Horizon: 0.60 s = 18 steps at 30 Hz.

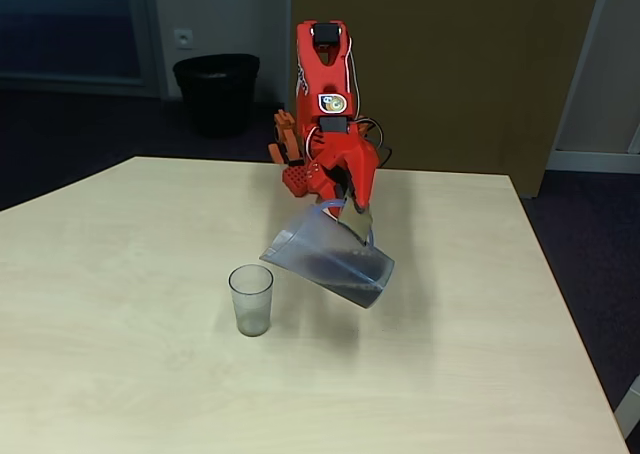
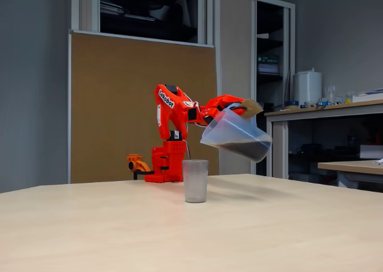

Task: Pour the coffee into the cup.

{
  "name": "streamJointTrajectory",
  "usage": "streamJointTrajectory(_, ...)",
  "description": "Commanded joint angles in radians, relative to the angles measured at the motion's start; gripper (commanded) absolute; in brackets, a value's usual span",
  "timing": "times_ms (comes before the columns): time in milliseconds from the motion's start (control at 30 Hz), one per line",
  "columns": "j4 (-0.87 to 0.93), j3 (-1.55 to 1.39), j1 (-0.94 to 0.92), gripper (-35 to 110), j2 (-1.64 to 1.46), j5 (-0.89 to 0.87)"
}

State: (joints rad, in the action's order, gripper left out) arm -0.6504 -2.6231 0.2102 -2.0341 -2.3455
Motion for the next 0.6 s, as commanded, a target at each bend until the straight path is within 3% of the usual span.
streamJointTrajectory(0,-0.044,0.000,0.006,0,-0.028,-0.046)
streamJointTrajectory(567,-0.089,0.020,-0.011,0,0.005,-0.118)
